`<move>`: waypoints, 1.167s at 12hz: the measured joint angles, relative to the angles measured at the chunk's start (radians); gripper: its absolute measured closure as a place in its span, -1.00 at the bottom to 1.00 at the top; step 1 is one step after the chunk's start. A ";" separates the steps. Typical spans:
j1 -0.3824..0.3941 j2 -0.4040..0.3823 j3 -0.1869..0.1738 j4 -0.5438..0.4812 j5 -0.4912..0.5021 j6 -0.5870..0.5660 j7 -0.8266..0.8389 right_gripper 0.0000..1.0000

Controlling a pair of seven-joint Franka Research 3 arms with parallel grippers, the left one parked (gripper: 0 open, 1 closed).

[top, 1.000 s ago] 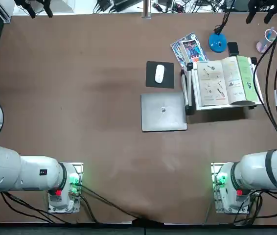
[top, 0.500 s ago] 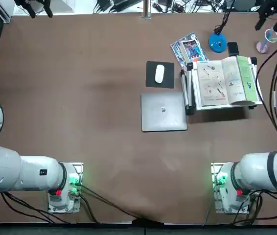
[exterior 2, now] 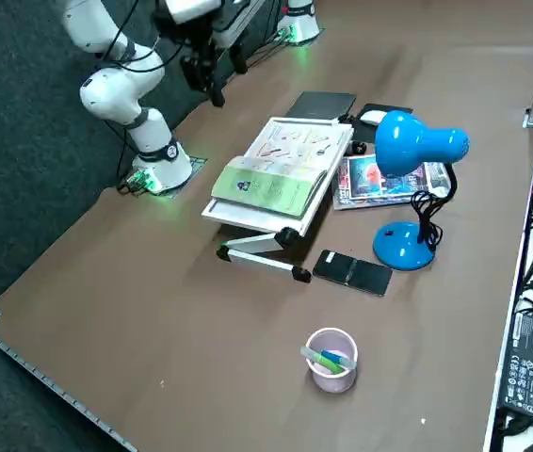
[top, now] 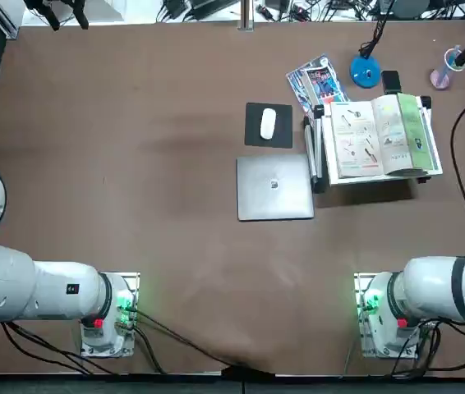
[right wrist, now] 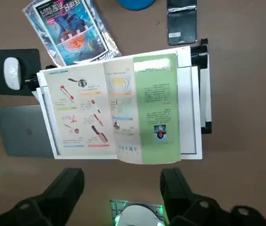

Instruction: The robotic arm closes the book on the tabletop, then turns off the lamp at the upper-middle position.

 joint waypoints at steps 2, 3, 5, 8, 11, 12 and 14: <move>-0.003 0.011 -0.061 -0.019 0.044 -0.002 -0.074 -1.00; -0.003 0.021 -0.086 -0.026 0.063 -0.003 -0.104 -1.00; -0.009 0.080 -0.159 -0.038 0.145 -0.017 -0.193 -1.00; -0.061 0.174 -0.190 -0.044 0.237 -0.032 -0.311 -1.00; -0.134 0.289 -0.193 -0.047 0.331 -0.049 -0.439 -1.00; -0.156 0.328 -0.193 -0.048 0.363 -0.058 -0.479 -1.00; -0.188 0.403 -0.194 -0.050 0.421 -0.071 -0.550 -1.00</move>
